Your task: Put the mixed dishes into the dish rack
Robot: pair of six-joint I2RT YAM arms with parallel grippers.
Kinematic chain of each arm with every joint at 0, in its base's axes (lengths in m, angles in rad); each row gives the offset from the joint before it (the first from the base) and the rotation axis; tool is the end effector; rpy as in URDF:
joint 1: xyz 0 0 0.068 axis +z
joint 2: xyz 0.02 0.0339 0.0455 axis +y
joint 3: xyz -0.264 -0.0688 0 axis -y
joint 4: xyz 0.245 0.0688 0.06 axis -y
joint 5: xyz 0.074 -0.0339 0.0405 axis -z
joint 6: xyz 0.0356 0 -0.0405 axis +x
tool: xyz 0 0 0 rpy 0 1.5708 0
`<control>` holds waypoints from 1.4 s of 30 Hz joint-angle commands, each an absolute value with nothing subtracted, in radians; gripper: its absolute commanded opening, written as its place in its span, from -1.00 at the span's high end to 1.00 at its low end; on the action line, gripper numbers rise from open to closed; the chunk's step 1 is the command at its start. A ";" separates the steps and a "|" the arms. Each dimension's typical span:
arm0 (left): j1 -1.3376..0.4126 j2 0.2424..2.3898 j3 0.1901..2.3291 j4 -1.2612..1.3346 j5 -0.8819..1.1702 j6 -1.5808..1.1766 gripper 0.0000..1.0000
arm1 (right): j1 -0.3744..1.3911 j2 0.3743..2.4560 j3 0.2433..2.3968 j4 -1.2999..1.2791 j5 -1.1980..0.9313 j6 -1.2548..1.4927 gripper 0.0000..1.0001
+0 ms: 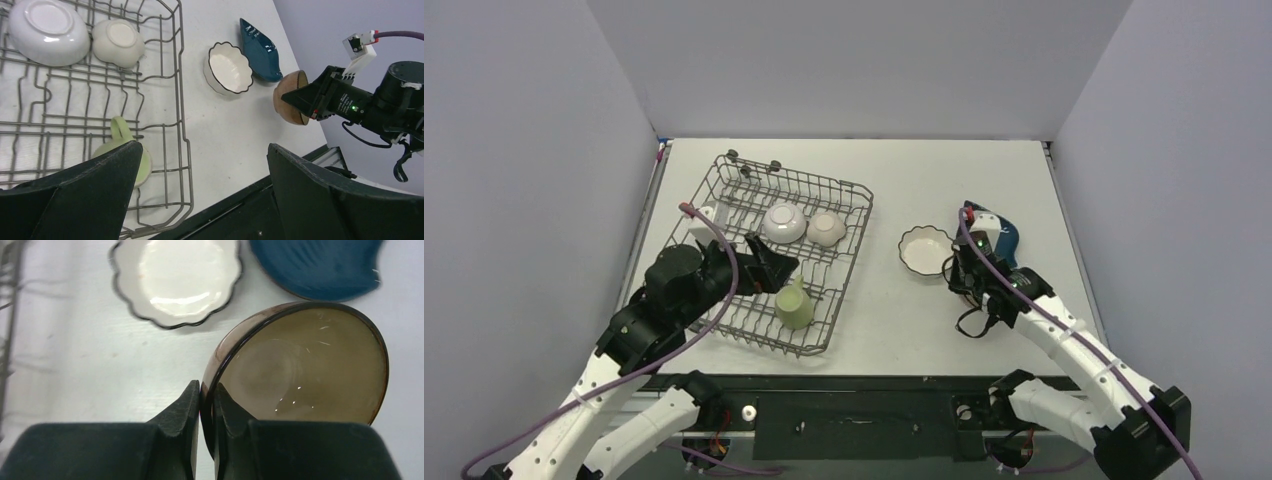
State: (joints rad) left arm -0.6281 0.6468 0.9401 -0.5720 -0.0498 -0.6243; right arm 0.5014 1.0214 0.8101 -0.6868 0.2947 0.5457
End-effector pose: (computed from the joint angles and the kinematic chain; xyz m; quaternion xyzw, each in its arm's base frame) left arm 0.1077 -0.0760 0.3707 -0.0135 0.7982 -0.3366 0.4993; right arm 0.1818 0.0878 0.2614 0.0691 0.9324 0.0432 0.3520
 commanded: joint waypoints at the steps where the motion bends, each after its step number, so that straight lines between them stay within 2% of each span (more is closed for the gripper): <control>1: -0.617 0.741 0.959 -0.479 0.075 -0.722 -0.93 | 0.574 0.903 0.795 -0.503 0.081 0.407 1.00; 5: -0.608 0.837 0.937 -0.366 0.230 -0.812 -0.93 | 0.680 0.817 0.762 -0.389 -0.102 0.378 1.00; 10: -0.612 0.938 0.837 -0.110 0.401 -1.012 -0.99 | 0.779 0.772 0.737 -0.260 -0.192 0.390 1.00; 14: -0.629 1.017 0.790 0.091 0.434 -1.145 -0.89 | 0.854 0.755 0.726 -0.192 -0.254 0.371 1.00; 22: -0.727 1.141 0.738 0.275 0.426 -1.338 -0.95 | 0.928 0.725 0.700 -0.116 -0.291 0.334 1.00; 25: -0.758 1.186 0.752 0.248 0.413 -1.352 -0.94 | 0.935 0.725 0.708 -0.122 -0.281 0.325 1.00; 26: -0.763 1.193 0.757 0.218 0.404 -1.346 -1.00 | 0.937 0.725 0.711 -0.125 -0.277 0.323 1.00; 29: -0.788 1.203 0.778 0.162 0.364 -1.318 -0.93 | 0.941 0.723 0.725 -0.148 -0.268 0.309 1.00; 42: -0.830 1.235 0.825 0.039 0.348 -1.280 -0.93 | 0.962 0.733 0.791 -0.228 -0.240 0.262 1.00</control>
State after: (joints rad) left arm -0.8200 1.2476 0.7742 0.0883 0.3626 -1.3006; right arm 0.9470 0.7555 0.6979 -0.3752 -0.2661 0.3069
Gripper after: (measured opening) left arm 0.966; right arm 0.075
